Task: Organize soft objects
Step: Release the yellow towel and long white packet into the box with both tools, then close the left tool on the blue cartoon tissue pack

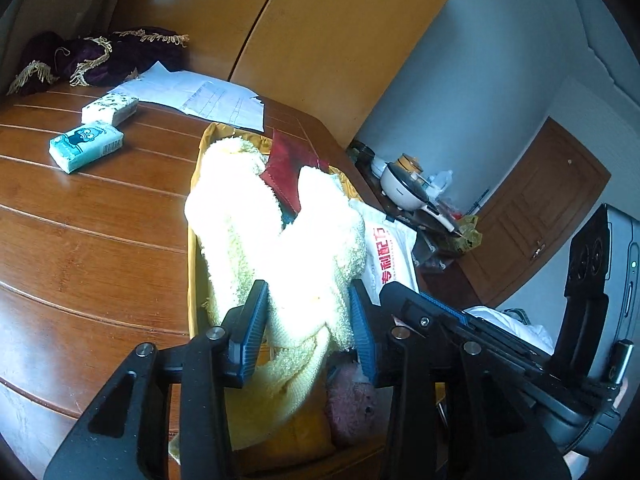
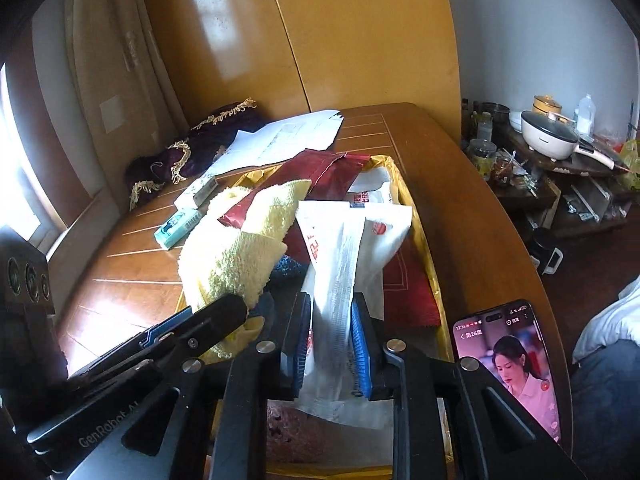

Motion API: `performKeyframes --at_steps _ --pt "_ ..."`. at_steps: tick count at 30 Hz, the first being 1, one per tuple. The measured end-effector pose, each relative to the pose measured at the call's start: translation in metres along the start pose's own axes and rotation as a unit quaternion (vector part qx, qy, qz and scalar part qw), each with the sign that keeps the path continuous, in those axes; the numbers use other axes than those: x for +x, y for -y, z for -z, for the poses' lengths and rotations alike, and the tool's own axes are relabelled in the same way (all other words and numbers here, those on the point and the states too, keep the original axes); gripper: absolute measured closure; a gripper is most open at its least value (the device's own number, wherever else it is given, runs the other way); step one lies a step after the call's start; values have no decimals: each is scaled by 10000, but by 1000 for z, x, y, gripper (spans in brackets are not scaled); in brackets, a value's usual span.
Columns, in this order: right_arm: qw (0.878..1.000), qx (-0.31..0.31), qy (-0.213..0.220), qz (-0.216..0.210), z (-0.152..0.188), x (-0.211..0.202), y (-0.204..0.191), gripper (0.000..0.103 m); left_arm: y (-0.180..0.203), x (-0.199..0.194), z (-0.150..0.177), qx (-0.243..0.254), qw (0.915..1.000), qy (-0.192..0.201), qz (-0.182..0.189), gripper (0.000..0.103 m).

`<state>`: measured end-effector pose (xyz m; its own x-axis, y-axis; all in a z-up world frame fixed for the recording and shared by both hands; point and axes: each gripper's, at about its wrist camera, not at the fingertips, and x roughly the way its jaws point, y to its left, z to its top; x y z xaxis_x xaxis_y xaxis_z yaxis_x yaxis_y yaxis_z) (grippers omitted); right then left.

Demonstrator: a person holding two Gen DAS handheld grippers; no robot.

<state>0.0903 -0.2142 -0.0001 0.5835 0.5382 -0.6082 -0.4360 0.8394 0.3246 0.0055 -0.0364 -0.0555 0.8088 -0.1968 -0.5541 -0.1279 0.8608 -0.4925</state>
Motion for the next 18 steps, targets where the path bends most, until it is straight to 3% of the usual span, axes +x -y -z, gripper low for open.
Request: performKeyframes --at_steps 1,3,7,9,11,14,18 --pt "10000 76 59 10 -1 -3 2 73 -3 -1 -2 -81 9999 -26 94 53" --pt "9996 204 215 25 -4 -9 5 52 -9 -4 -5 -222 9993 0 290 43" --pt "9980 280 545 -163 -7 -25 -2 46 -22 -24 -16 -395 9967 292 639 41" --pt "9969 256 704 -257 -9 -33 -10 42 -29 -41 -26 -366 9956 591 621 32" --pt "9953 173 826 -482 -12 -41 -24 40 -38 -60 -39 -227 9945 960 345 30" --pt "9912 -126 858 -1003 -22 -44 -56 32 -57 -77 -62 28 9880 1468 -475 30" --pt "9819 -591 822 -1603 -44 -34 -114 30 -90 -69 -96 270 9826 1416 -1175 29"
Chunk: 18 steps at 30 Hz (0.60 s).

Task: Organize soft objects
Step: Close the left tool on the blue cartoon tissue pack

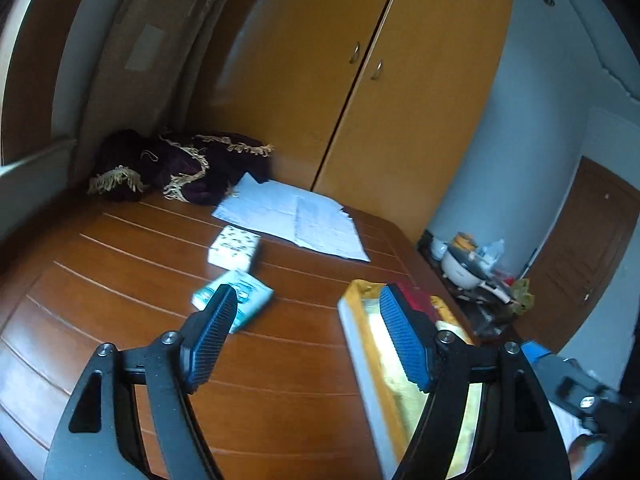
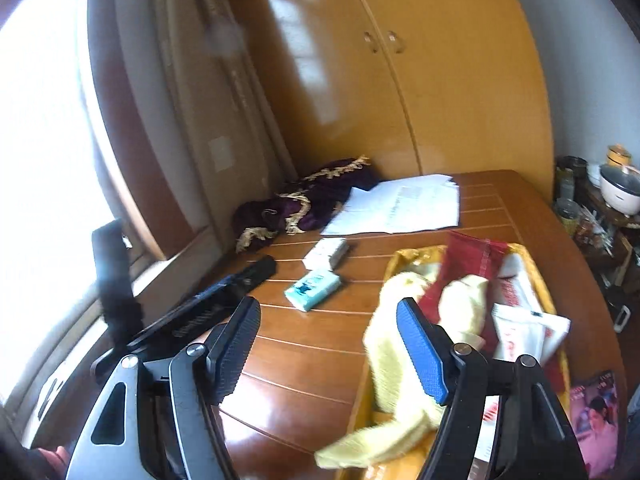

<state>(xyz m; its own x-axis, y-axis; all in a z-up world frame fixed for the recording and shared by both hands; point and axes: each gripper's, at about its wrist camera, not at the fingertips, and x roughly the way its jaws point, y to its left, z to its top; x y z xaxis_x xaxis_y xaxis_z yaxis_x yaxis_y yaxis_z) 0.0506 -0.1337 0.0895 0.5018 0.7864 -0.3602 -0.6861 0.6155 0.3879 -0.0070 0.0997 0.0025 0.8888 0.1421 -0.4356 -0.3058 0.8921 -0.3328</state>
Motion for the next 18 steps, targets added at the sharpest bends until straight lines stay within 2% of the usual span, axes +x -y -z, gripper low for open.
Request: performKeyframes --at_steps 4,6,8,10,12,13,18 --pt "9988 -199 -104 -439 -33 49 -38 30 -26 36 -13 486 9967 -137 -630 29" --pt "9986 -129 -149 -500 -42 76 -44 30 -36 57 -19 596 9950 -367 -711 29" --pt "9989 120 -195 -408 -46 104 -39 30 -41 78 -21 800 9923 -575 -750 30" --pt "9984 431 -187 -319 -40 126 -26 30 -45 90 -16 922 9903 -571 -870 29" --pt "9982 536 -239 -119 -32 143 -14 30 -52 98 -11 769 9906 -774 -826 29" --pt "9969 658 -434 81 -30 150 -8 30 -54 99 -9 715 9907 -853 -784 29" --pt "9911 1179 -609 -38 -29 154 17 30 -52 101 -5 868 9878 -832 -985 29"
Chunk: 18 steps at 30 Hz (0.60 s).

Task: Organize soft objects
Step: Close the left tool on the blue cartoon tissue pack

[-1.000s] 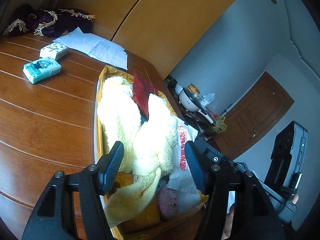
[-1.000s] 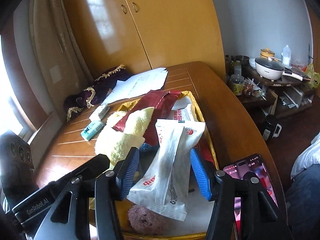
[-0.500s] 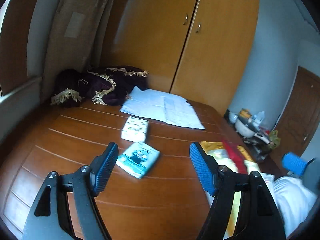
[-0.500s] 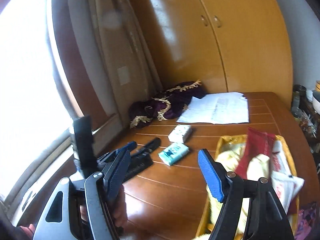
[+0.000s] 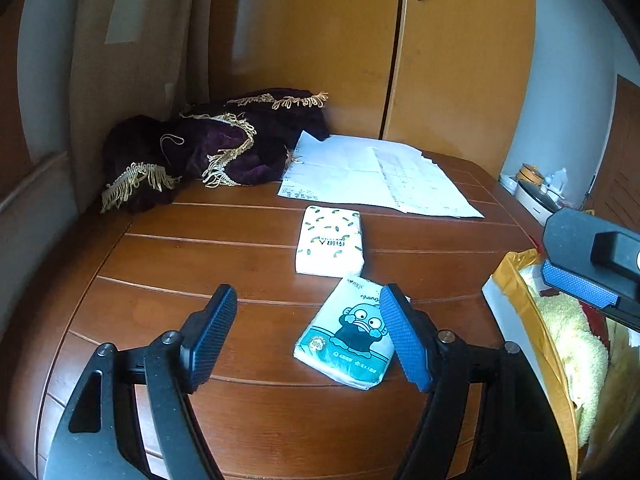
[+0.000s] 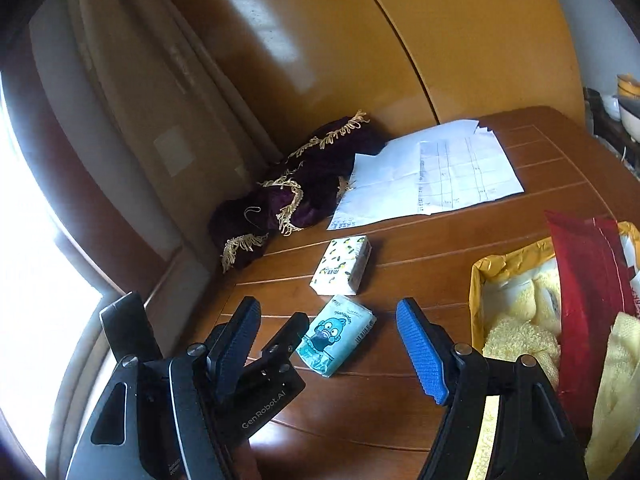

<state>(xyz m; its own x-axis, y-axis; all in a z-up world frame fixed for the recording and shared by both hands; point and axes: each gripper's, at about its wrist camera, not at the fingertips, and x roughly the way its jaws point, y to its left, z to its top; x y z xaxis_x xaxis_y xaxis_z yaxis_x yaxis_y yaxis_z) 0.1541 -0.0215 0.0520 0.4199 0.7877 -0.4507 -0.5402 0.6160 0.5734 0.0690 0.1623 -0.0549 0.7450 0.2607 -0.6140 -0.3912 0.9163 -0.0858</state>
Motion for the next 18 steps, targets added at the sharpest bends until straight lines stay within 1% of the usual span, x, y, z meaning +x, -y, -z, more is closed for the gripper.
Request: performKeyframes --at_steps 2,4,5,6,8,10,11,13,14,16,18 --pt "9999 62 -131 46 1 6 4 30 0 5 0 1 9999 -102 -11 29" --pt "9996 109 -238 47 1 10 6 30 2 7 -1 55 9999 -96 -45 29" --pt "9996 109 -265 42 1 11 6 30 4 9 -1 91 9999 -131 6 29" --pt "9996 97 -271 60 1 11 6 30 6 15 -2 136 9996 -244 78 29" --pt "9995 68 -275 121 2 11 6 30 11 31 -2 243 9975 -644 158 29" --pt "9994 103 -310 105 3 11 8 30 17 48 0 319 9934 -1072 243 29" --pt "9993 133 -329 78 3 12 9 30 21 52 1 383 9921 -1171 234 29" --pt "9992 164 -373 42 3 13 11 30 23 51 3 336 9924 -1166 227 30" --pt "9991 173 -388 35 4 13 11 30 23 50 4 318 9926 -1146 237 36" --pt "9990 206 -405 -1 4 14 11 30 22 47 7 295 9930 -1120 249 42" --pt "9990 202 -402 -20 5 13 11 30 20 42 9 270 9935 -1076 247 50"
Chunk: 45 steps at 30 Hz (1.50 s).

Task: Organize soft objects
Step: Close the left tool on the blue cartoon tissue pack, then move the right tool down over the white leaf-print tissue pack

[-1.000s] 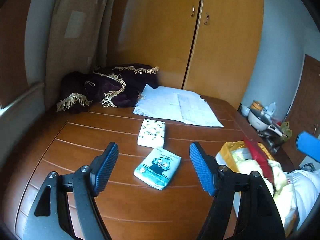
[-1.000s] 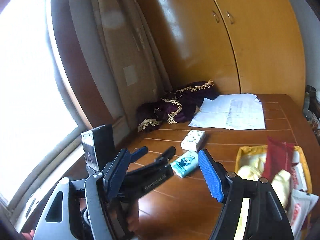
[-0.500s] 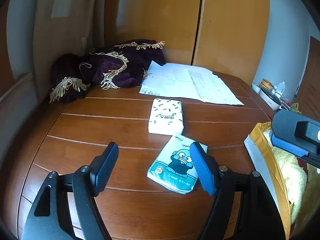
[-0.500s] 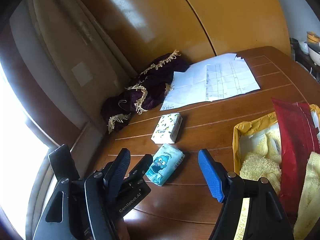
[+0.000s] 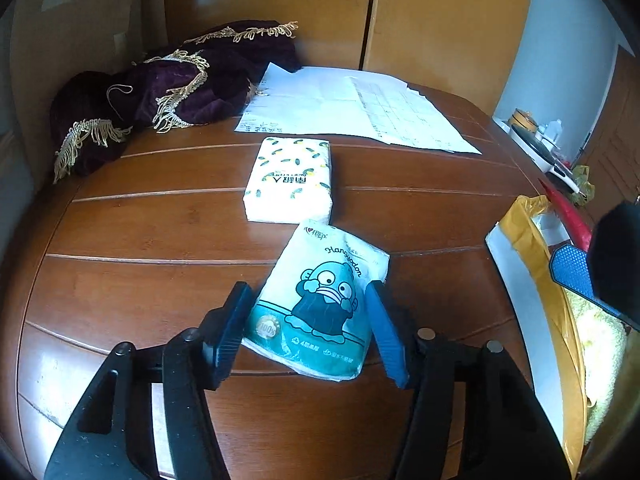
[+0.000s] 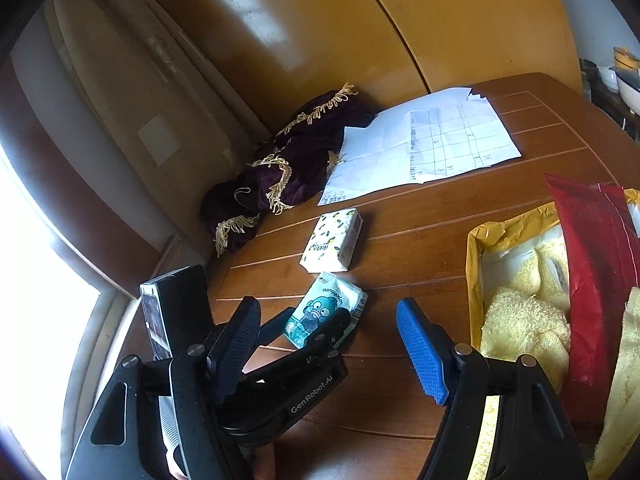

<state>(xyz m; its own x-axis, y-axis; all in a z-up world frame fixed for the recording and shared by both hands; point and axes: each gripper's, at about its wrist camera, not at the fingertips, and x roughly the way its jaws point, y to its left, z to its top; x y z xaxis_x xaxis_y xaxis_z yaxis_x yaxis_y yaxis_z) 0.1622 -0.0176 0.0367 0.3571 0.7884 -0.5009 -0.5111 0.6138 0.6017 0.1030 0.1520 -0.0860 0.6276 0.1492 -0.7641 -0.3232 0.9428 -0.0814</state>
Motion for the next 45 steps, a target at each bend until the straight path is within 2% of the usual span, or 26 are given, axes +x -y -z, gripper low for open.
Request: performKeyframes --at_steps 3,7,10,15,21,24,28,33,35,37,41,44,45 --pt "10000 -33 -11 8 0 1 -1 30 -5 -11 3 -127 9999 16 47 62" --pt "9999 -133 -73 -28 1 3 -5 30 -15 -26 15 -322 9994 -113 81 62" --pt "9997 -197 -112 -31 2 5 -8 30 -25 -41 30 -462 9989 -61 104 62" --pt "9994 -293 -162 -21 2 6 -11 30 -50 -68 51 -1137 9932 43 224 79" --pt "9989 -394 -254 -29 3 5 -17 30 -65 -105 84 -1730 9818 685 392 82" --pt "9979 -272 -540 221 2 7 -24 30 -71 -113 86 -1802 9789 895 366 82" --pt "9948 -297 -791 573 -13 14 -51 30 -86 -111 87 -2139 9709 857 651 82" --pt "9865 -787 -1066 960 -35 53 -85 31 -92 -115 88 -2293 9662 966 671 82" --pt "9853 -745 -1147 1022 -44 71 -85 31 -93 -113 87 -2316 9661 932 652 82" --pt "9814 -738 -1202 1304 -51 91 -82 31 -95 -112 87 -2367 9654 897 631 82" --pt "9733 -644 -1586 1531 -60 132 -72 31 -100 -113 89 -2481 9626 892 631 82" --pt "9672 -608 -1569 1904 -62 152 -63 32 -97 -114 89 -2429 9639 946 546 82" --pt "9675 -537 -1612 1875 -62 158 -60 32 -97 -114 89 -2409 9642 953 563 82"
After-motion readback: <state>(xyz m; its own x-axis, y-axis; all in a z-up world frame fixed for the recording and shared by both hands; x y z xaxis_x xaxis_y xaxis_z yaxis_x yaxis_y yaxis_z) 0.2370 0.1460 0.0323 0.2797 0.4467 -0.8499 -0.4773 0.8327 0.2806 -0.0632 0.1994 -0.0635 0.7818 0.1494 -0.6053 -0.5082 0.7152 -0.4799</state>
